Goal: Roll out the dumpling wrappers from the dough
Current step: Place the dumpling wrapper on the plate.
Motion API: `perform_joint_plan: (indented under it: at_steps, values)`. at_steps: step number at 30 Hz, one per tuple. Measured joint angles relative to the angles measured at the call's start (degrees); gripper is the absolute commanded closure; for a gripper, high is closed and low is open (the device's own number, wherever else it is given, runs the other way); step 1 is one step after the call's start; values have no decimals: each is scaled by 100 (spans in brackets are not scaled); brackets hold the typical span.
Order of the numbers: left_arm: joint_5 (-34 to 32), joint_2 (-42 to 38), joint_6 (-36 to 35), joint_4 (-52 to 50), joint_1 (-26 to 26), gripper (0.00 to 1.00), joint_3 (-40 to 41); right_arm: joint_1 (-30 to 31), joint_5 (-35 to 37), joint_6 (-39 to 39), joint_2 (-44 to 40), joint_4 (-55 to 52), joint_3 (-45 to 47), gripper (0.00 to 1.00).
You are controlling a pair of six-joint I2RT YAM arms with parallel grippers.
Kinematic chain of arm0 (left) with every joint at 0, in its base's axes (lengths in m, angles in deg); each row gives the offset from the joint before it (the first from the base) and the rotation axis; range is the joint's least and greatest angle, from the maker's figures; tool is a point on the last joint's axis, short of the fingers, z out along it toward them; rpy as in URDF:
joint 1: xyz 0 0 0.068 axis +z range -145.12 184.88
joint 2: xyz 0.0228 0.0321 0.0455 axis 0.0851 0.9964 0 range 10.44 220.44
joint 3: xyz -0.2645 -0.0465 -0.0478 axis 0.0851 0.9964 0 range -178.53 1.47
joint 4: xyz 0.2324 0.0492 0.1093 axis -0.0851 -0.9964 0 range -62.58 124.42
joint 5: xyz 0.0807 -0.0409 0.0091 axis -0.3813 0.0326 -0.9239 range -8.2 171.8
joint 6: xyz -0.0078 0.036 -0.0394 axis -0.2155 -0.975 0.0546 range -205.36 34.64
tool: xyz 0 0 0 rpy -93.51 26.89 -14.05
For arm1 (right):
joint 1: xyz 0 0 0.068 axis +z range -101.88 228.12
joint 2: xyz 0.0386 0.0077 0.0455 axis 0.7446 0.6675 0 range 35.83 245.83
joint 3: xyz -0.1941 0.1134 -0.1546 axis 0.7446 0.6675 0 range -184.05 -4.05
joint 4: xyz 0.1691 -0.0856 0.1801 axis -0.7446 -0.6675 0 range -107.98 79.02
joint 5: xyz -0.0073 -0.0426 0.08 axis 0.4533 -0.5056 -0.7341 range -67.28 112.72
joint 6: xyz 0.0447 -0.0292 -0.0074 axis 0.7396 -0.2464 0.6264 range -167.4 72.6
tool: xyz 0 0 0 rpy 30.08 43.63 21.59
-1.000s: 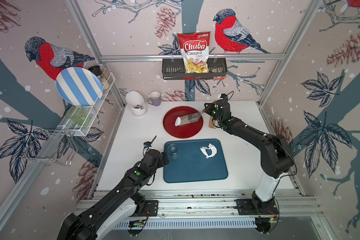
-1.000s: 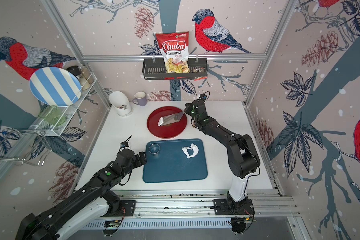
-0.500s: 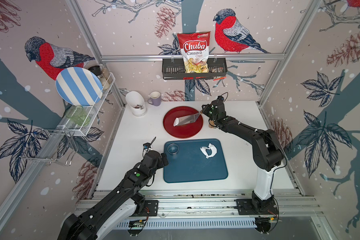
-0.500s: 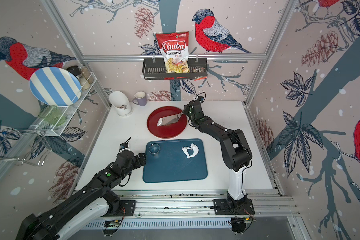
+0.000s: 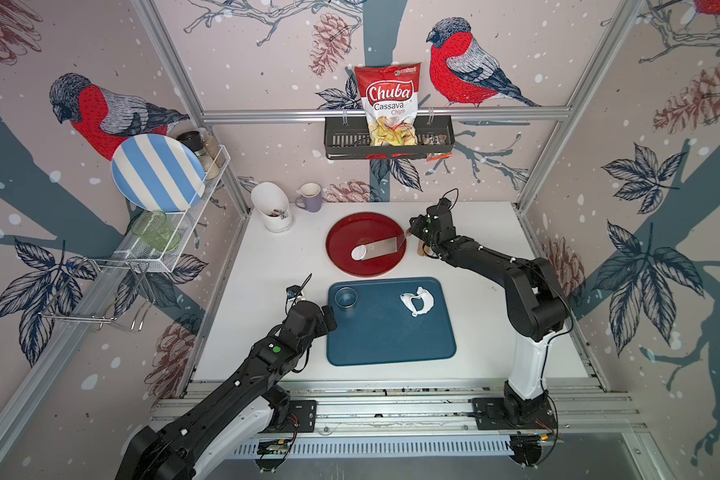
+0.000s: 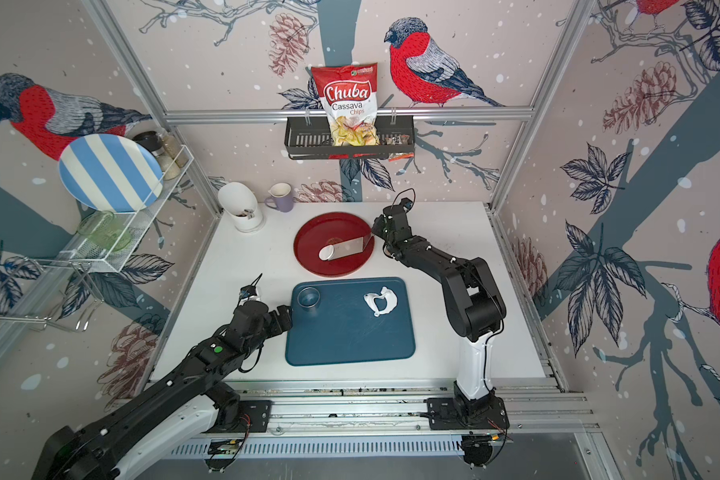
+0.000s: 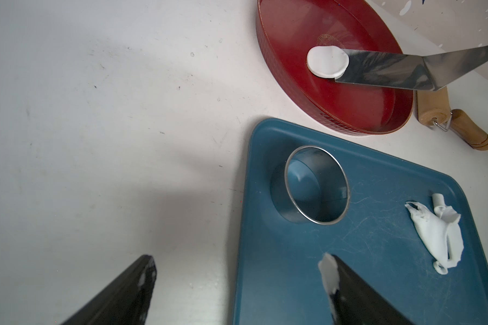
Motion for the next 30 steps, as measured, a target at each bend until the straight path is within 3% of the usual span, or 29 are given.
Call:
perform_joint_plan:
  at_steps: [15,30]
  values:
    - [2,-31,2,7,7,5,37,-13,74,-238,-48,-313,-57,100]
    - [7,-39,2,15,28,5,61,658,1377,-1314,116,-994,-935,100]
